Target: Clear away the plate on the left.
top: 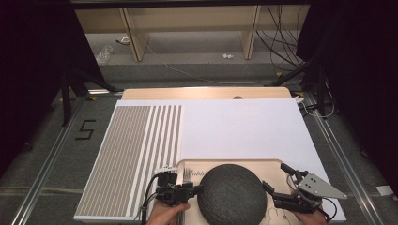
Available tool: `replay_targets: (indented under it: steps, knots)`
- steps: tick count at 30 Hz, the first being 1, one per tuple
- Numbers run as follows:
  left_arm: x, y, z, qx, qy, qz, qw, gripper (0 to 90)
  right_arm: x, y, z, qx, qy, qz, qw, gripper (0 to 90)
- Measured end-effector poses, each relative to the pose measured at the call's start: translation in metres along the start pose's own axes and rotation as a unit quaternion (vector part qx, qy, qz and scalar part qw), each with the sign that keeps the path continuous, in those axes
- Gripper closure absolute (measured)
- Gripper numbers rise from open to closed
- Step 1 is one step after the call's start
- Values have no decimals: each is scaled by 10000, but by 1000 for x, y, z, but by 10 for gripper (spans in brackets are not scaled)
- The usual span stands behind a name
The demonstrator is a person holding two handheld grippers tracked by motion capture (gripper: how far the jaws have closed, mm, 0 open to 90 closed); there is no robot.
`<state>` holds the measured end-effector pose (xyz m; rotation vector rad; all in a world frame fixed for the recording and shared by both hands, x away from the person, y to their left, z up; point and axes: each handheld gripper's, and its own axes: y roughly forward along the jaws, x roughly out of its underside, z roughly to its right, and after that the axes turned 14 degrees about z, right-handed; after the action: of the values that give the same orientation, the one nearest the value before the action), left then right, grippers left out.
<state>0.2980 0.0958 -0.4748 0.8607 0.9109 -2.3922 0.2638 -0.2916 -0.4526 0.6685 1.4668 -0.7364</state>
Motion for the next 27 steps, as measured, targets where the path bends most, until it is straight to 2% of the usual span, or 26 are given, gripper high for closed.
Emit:
replay_targets:
  steps: [6, 10, 13, 16, 22, 27]
  knots:
    - [-5, -5, 0, -83, 310, 77, 9995, 408, 0, 0, 0, 3, 14, 32, 10000, 140]
    - [-8, -8, 2, -127, 572, 115, 9982, 372, 0, 0, 0, 1, 20, 31, 10000, 140]
    - [-11, -11, 4, -243, 849, 163, 9960, 347, 0, 0, 1, 3, 19, 36, 10000, 140]
    - [-16, -16, 4, -226, 1063, 298, 9936, 325, 0, -1, 1, 0, 16, 30, 10000, 140]
    - [-23, -24, 1, -186, 1207, 542, 9910, 298, 0, -1, 1, 4, 35, 23, 10000, 140]
    - [-27, -30, 1, -65, 1422, 734, 9871, 282, 0, -1, 1, 4, 42, 23, 10000, 140]
